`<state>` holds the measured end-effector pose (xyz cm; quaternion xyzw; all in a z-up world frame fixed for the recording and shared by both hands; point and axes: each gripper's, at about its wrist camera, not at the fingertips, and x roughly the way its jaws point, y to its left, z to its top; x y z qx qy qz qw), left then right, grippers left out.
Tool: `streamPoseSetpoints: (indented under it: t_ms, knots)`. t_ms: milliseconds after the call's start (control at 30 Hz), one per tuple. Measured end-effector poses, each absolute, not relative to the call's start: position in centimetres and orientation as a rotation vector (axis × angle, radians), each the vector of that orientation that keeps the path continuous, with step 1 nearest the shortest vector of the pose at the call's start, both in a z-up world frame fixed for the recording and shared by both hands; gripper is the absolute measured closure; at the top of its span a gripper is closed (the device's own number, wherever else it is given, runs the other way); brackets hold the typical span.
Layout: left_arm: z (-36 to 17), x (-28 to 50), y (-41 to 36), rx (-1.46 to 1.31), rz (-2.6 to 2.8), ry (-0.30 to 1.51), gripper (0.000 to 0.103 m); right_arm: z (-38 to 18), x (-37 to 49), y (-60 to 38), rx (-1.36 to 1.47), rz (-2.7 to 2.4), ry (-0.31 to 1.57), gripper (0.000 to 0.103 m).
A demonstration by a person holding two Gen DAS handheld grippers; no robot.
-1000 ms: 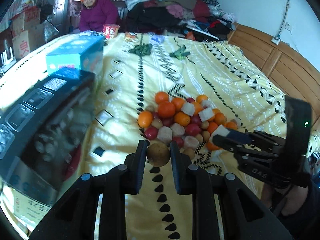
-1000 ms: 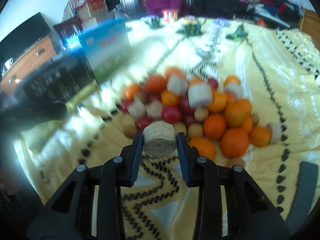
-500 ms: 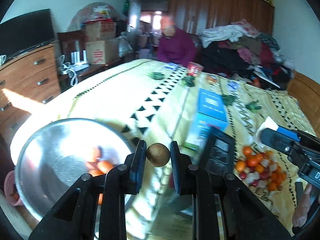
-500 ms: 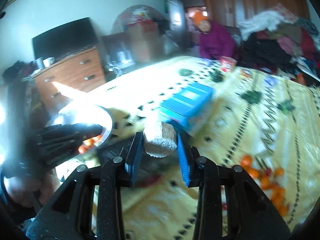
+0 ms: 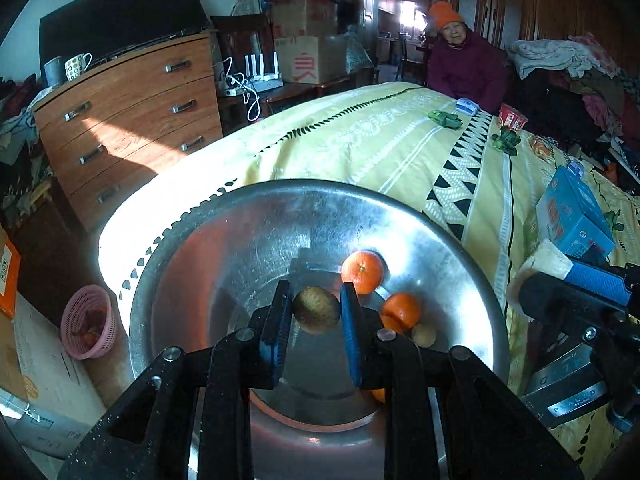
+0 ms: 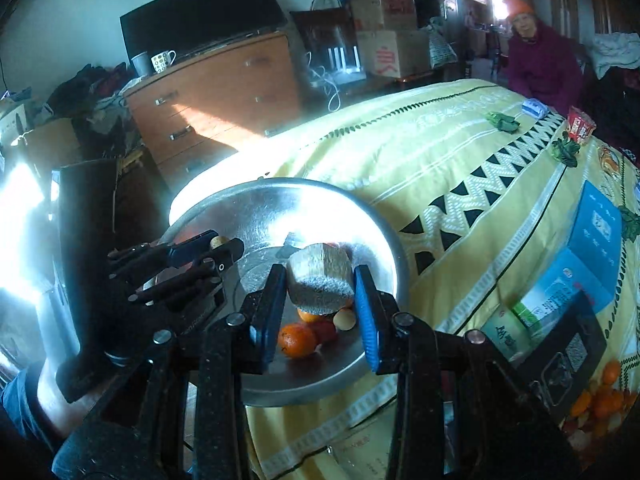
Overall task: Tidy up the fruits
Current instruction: 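Carry the kiwi and the root chunk over to the steel basin, then open both tools to drop the kiwi and root chunk into the basin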
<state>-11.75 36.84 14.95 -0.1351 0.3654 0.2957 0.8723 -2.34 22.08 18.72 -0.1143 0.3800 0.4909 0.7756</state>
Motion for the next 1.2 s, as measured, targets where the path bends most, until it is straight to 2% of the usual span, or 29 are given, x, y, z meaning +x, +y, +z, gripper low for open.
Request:
streamPoseSetpoints:
  t_ms: [800, 833, 867, 933, 1000, 1033, 1200]
  knots:
    - [12.6, -11.0, 39.0, -0.342, 0.605, 0.823, 0.08, 17.0, -2.5, 24.8, -0.275, 1.031, 0.901, 0.067]
    - [12.6, -10.9, 39.1, -0.343, 0.606, 0.825, 0.076, 17.1, -2.5, 24.8, -0.275, 1.03, 0.901, 0.067]
    - [12.6, -10.9, 39.2, -0.346, 0.609, 0.828, 0.066, 17.0, -2.5, 24.8, -0.277, 1.033, 0.901, 0.067]
    - [12.7, -11.0, 39.3, -0.352, 0.622, 0.826, 0.054, 17.2, -2.6, 24.9, -0.29, 1.029, 0.894, 0.058]
    - [12.9, -11.1, 39.3, -0.351, 0.635, 0.82, 0.047, 17.7, -2.7, 24.6, -0.288, 1.005, 0.863, 0.017]
    - [13.0, -11.1, 39.3, -0.35, 0.64, 0.819, 0.043, 18.1, -2.7, 24.2, -0.277, 0.997, 0.843, 0.012]
    - [13.6, -11.3, 38.6, -0.324, 0.657, 0.813, 0.042, 20.6, -3.4, 21.8, -0.228, 0.988, 0.768, 0.012]
